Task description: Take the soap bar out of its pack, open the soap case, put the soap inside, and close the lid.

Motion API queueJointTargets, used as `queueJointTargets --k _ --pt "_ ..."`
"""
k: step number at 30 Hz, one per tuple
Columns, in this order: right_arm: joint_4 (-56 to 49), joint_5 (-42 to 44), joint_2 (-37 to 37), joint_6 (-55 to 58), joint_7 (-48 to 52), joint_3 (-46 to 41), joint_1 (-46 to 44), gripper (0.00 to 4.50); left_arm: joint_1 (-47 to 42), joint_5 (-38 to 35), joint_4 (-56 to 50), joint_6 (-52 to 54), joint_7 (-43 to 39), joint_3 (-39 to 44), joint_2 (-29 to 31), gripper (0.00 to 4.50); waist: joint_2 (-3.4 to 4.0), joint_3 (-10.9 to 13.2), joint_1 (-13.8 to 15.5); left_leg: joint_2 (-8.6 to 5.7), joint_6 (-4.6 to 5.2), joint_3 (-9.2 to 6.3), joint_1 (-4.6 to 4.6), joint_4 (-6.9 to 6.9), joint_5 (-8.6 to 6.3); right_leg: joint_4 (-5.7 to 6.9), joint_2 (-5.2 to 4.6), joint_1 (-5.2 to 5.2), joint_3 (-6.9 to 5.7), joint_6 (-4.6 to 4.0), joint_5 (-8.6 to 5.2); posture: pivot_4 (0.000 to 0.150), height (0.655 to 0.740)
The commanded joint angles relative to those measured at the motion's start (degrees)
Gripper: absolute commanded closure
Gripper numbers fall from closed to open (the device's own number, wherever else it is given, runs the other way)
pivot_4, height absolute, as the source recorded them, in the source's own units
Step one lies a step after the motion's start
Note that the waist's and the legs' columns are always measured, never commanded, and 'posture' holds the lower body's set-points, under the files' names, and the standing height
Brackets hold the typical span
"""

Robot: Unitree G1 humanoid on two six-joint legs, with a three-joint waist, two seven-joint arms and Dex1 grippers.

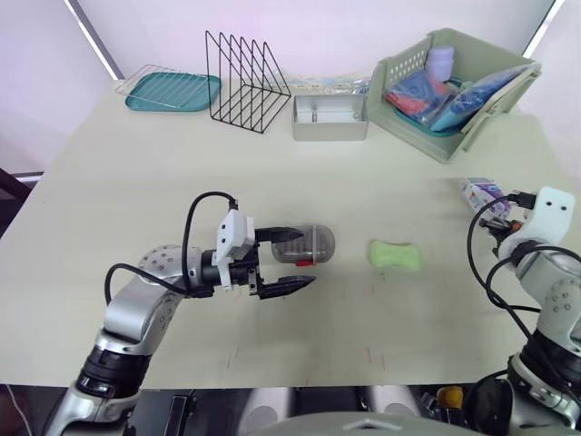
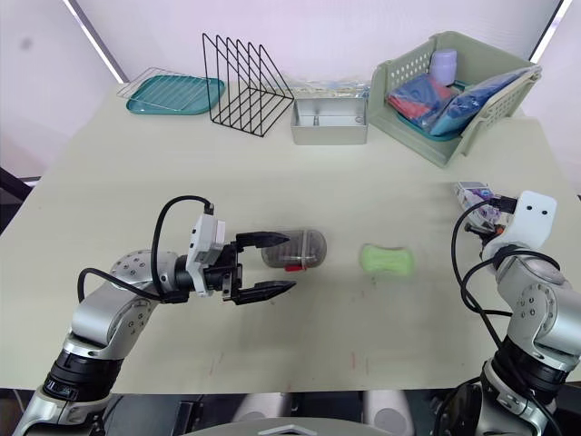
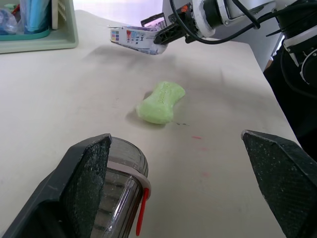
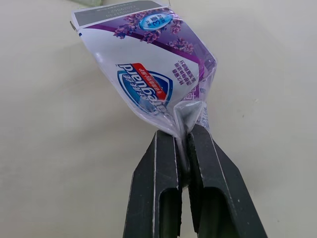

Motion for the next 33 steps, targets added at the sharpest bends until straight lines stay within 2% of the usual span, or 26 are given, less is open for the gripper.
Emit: queueJointTargets --k 1,6,8,12,15,17,22,25,29,33 --pt "-3.02 1.26 -2.35 0.84 1.99 -0.11 -0.26 3.32 -0.35 -0.27 -1.31 -0.47 -0.18 0.55 0.49 0.00 0.00 0.00 -0.15 0.00 0.00 0.06 0.00 0.00 0.00 0.00 0.00 -0.01 0.02 0.00 0.00 0.150 0.7400" --pt "-3.43 1.81 -7.92 -0.21 5.38 1.87 0.87 1.01 -0.70 0.21 -0.69 -0.84 -0.23 0.51 0.40 0.00 0.00 0.00 -0.51 0.01 0.01 0.11 0.00 0.00 0.00 0.00 0.00 0.00 0.05 0.00 0.00 0.150 0.7400" --pt "-2.91 2.51 -13.82 -3.08 9.96 3.71 2.07 0.12 -0.81 0.47 -0.40 -1.01 -0.26 0.49 0.36 0.00 0.00 0.00 -0.69 0.01 0.01 0.11 0.00 0.00 0.00 0.00 0.01 0.00 0.05 0.01 0.00 0.150 0.7400" --pt "1.54 4.52 -25.24 -19.93 25.82 6.51 5.60 0.05 -1.15 1.24 0.37 -1.76 -0.53 0.30 0.56 0.00 0.00 0.01 -0.92 0.01 0.03 0.18 -0.01 0.00 -0.01 -0.04 -0.01 -0.01 0.09 0.02 0.00 0.150 0.7400" --pt "7.25 11.00 -25.55 -28.36 35.99 4.08 3.36 0.05 -1.79 2.56 1.54 -3.04 -1.25 -0.17 0.85 0.00 -0.11 0.04 -1.31 0.11 0.03 0.24 0.05 0.00 -0.02 -0.04 0.08 0.02 0.11 0.04 0.00 0.150 0.7400" --pt "10.35 12.39 -27.31 -36.77 45.74 5.41 5.27 0.05 -2.47 3.30 2.45 -3.66 -1.70 -0.49 0.78 0.00 -0.11 0.04 -1.12 0.17 0.03 0.25 0.06 0.00 -0.02 -0.03 0.13 0.02 0.13 0.03 0.00 0.150 0.7400" --pt "18.36 11.56 -30.83 -58.72 68.35 9.52 12.50 0.05 -4.37 4.90 4.87 -5.05 -2.76 -0.85 0.97 0.00 -0.15 0.07 -0.59 0.17 0.06 0.21 -0.03 0.09 -0.03 -0.14 0.08 0.05 0.08 0.04 0.00 0.150 0.7400" --pt "24.47 10.22 -31.90 -70.66 78.57 12.35 14.72 0.05 -5.38 6.22 6.48 -6.19 -3.52 -1.18 1.40 0.00 -0.17 0.08 -0.74 0.13 0.08 0.26 -0.01 0.13 -0.05 -0.13 0.03 0.06 0.13 0.09 0.03 0.150 0.7400" --pt "33.90 10.12 -31.72 -80.51 87.65 15.50 13.57 0.05 -6.88 9.49 9.43 -9.34 -4.89 -2.64 2.37 0.00 -0.18 0.09 -1.13 0.14 0.08 0.29 0.12 0.11 -0.05 -0.11 0.07 0.14 0.13 0.09 0.03 0.150 0.7400" --pt "37.34 11.47 -31.64 -83.67 91.51 17.43 12.59 0.05 -8.49 12.14 12.14 -11.88 -6.39 -3.60 3.44 0.00 -0.17 0.09 -1.02 0.20 0.07 0.30 0.14 0.10 -0.05 -0.11 0.09 0.13 0.16 0.09 0.03 0.150 0.7400"
